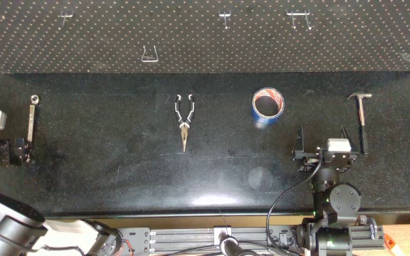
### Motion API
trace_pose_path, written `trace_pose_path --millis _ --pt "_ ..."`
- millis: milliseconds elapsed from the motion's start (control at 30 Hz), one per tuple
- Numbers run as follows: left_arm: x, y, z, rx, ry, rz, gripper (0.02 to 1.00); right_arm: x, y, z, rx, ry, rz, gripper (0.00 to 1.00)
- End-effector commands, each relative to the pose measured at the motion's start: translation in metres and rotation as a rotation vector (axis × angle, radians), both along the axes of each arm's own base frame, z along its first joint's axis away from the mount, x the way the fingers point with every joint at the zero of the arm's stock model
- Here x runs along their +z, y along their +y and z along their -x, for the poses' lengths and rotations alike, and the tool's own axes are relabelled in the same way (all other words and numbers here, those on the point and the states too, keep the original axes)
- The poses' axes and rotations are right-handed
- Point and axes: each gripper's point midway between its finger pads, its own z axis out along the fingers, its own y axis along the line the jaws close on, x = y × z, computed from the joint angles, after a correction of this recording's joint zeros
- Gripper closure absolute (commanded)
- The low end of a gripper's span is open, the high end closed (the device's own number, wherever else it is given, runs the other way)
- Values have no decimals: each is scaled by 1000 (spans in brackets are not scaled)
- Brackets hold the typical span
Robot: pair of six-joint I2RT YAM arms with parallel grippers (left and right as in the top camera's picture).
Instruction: Place Tools Onto Pegboard
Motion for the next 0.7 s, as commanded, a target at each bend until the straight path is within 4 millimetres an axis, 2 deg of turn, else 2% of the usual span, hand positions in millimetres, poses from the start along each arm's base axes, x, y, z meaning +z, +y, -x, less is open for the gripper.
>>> trace_pose_path --millis 33,367,500,700 --pt "-2 5 -22 47 -45 18 25 0 1 0 7 -2 -19 47" --pt "-13 -18 -51 -47 -43 21 25 0 1 0 7 -2 -19 47" --pt "-18 -12 -56 32 -55 48 25 0 1 0 7 -2 -19 47" --pt "-30 -11 -56 51 -35 65 23 0 1 0 7 -2 -19 47"
